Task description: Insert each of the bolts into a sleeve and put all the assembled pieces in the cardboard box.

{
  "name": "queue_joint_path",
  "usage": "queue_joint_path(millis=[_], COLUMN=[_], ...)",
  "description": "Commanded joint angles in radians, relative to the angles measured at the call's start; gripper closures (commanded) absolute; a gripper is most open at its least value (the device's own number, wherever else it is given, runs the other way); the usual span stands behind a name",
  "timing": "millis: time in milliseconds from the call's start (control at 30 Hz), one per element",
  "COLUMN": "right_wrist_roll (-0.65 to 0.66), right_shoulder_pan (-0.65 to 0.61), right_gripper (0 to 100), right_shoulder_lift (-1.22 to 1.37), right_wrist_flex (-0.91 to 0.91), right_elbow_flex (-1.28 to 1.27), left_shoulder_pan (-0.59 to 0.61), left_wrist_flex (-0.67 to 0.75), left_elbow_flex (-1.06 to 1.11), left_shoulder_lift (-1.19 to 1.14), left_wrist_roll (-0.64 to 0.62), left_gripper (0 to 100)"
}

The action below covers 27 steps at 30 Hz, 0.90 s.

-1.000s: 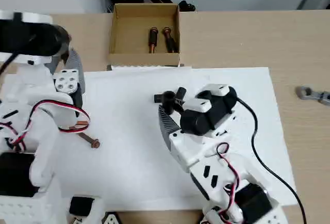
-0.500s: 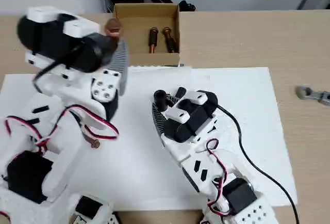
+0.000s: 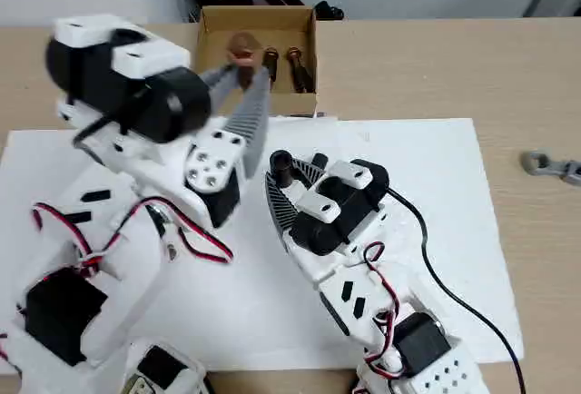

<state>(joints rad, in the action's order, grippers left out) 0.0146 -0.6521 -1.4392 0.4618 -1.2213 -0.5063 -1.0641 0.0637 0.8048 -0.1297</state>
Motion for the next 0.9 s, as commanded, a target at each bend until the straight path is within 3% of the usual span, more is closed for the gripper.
queue_joint_path(millis=[0,400,533,867], right_wrist_roll=[0.002,-0.060,-0.064,-0.064], right_shoulder_pan=[-0.005,0.048,0.051,0.068], right_gripper=[99.5,99.5,99.5,99.5], right_shoulder_lift=[-0.016,-0.018,-0.018,-0.018], right_wrist_flex=[-0.024,-0.024,-0.025,-0.051], right_elbow_flex=[0.009,0.009,0.009,0.009], left_shoulder_pan=[-0.040,-0.060,-0.049,-0.017], left_wrist_flex=[0.034,0.034,0.021,0.153], left_elbow_flex=[-0.010,-0.007,0.001,0.216], left_shoulder_lift=[-0.035,-0.084,-0.084,-0.077], left_wrist_roll=[-0.003,-0.011,-0.103,-0.141], left_gripper=[99,99,99,99])
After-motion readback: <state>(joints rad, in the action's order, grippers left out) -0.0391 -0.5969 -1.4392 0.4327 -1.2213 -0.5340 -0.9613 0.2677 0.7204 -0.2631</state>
